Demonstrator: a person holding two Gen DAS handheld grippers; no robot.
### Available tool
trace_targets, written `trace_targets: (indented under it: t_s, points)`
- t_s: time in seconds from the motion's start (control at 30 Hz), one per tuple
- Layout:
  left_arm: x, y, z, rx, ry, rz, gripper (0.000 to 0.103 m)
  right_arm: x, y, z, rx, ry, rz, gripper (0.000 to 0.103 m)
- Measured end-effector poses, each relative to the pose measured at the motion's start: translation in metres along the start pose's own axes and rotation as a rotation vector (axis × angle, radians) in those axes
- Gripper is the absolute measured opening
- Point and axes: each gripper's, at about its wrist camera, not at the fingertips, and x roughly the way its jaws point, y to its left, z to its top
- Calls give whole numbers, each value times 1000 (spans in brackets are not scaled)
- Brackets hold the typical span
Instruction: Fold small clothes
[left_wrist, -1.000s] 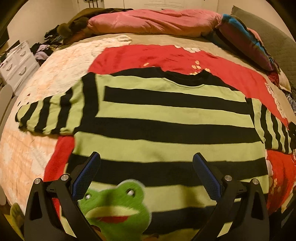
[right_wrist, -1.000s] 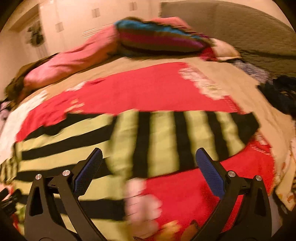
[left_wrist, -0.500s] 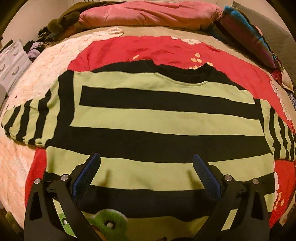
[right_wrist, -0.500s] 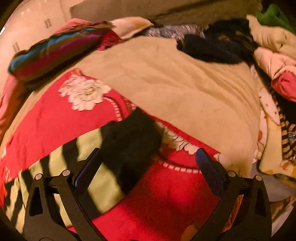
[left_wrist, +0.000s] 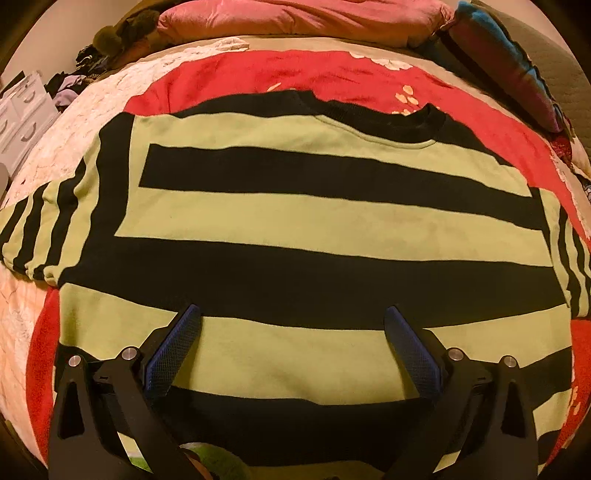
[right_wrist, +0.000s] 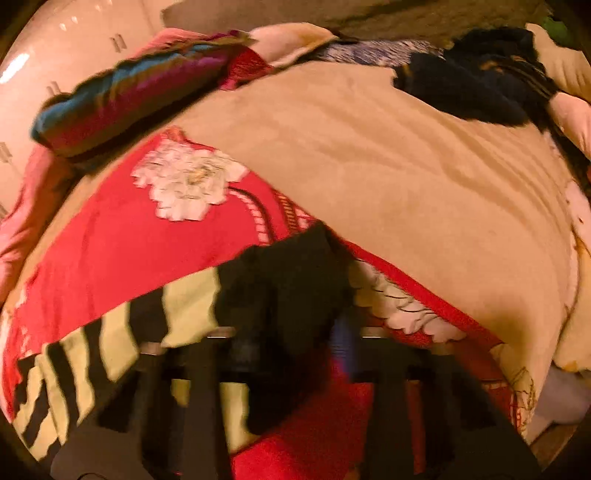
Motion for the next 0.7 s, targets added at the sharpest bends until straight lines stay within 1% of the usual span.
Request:
trace_targets:
  t_s: [0.03,0.13,0.2,0.23,0.3,0.43,0.53,0.63,0.7]
  points:
    - [1,-1,-1,1,-6,3,99,-9,4,0,0,-23,13,6]
    - [0,-1,-3,-6,-21,2,99,-48,41,-2,-98,-128,77,6]
    - [-3,1,-4,-22,-20,-12,99,-74,79,-9,-164,-166,190,6]
    - [-5,2,-5,-29,-22,-22,99,-80,90,-12,-175,-165,230,6]
    - [-12,6,-6,-48,-29,-43,99,-97,129,-22,-216,-154,351,6]
    - [-28,13,-5,-65,-61,-56,99,-124,194,-50,-307,-106,531,6]
    - [-42,22,-3,-80,-91,-57,99,-139,232,-75,-359,-54,642,6]
    - [-54,38,-3,-116,-104,-63,99,-141,277,-109,-397,49,748,6]
    - [-57,49,-3,-141,-108,-52,99,-141,298,-128,-426,84,775,6]
